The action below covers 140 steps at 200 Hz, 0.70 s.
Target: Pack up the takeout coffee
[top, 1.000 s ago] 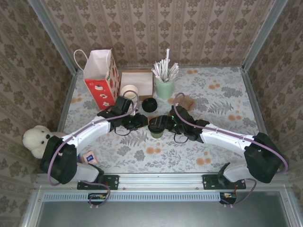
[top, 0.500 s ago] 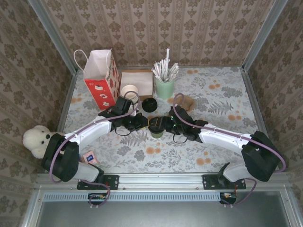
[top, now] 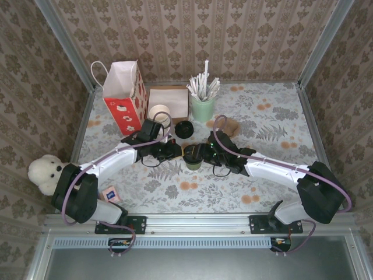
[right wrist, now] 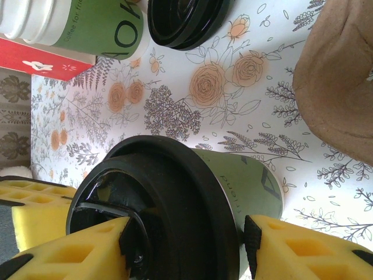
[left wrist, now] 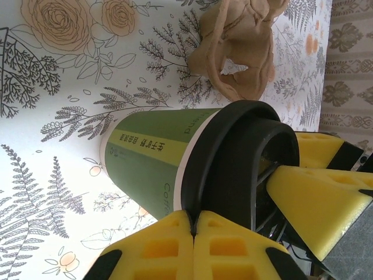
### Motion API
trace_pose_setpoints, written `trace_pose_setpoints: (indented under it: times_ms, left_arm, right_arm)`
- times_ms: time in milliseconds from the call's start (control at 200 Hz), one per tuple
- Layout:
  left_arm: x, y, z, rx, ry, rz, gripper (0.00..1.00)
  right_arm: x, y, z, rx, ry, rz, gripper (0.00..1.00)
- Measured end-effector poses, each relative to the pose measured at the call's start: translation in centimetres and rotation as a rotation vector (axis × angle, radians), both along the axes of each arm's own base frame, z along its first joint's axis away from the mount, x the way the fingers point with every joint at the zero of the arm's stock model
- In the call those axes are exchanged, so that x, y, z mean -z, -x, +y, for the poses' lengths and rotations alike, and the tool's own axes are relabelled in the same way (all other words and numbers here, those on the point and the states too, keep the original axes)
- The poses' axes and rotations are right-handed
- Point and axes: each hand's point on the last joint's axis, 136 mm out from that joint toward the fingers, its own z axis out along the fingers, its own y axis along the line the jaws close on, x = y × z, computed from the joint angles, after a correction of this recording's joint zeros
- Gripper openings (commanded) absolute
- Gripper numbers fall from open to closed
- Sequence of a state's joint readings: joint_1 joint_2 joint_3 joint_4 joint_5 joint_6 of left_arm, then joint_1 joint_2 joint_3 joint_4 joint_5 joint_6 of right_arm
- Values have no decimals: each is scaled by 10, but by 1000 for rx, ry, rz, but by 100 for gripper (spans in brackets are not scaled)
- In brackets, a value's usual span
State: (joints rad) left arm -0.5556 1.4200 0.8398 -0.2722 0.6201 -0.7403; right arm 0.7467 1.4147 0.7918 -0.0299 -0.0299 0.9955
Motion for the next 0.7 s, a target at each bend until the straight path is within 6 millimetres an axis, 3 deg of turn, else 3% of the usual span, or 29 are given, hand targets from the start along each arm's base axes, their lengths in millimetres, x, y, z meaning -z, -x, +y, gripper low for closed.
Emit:
trace_pose_setpoints:
  times_ms: [165, 445, 700]
  left_arm:
    - [-3, -1, 2, 12, -16, -38, 22]
    - [-23, 7, 11, 50, -35, -162, 32]
    - [-16, 11, 18, 29, -58, -161, 45]
  right_arm:
    - [-2, 0, 0, 2, -10, -7, 56]
    - [-2, -1, 0, 5, -9, -9, 58]
    - [-9, 1, -2, -1, -13, -24, 69]
